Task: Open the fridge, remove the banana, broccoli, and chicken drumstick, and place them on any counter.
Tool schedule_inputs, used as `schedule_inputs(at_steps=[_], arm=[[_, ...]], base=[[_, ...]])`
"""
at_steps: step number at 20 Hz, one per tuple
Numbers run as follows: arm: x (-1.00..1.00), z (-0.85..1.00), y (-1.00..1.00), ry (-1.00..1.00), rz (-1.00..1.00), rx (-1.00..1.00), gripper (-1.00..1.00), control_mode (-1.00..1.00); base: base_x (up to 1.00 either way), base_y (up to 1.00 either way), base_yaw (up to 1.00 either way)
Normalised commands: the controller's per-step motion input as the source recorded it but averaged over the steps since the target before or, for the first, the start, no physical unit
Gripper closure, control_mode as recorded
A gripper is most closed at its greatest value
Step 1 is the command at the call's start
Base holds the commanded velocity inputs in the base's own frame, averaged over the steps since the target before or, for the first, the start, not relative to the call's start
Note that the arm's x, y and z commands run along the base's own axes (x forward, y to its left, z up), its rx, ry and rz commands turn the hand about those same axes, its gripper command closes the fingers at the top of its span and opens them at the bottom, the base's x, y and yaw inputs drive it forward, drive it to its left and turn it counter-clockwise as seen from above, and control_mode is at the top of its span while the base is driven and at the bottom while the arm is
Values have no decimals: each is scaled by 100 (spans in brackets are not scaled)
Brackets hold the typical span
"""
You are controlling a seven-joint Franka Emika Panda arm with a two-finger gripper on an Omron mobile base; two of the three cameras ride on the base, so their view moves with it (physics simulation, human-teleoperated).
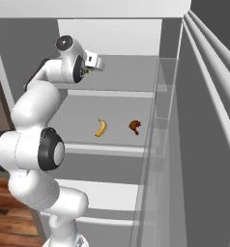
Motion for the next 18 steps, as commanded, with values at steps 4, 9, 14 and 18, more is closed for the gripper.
schedule_inputs(at_steps=[4, 9, 14, 18], arm=[[-95, 0, 16, -23, -1, -5, 100, -100], [-100, 12, 5, -4, -1, 0, 100, -100], [-100, 89, 0, 7, -4, 8, 100, -100], [-100, 91, 0, 20, -1, 9, 100, -100]], base=[[0, 0, 0], [0, 0, 0], [0, 0, 0], [0, 0, 0]])
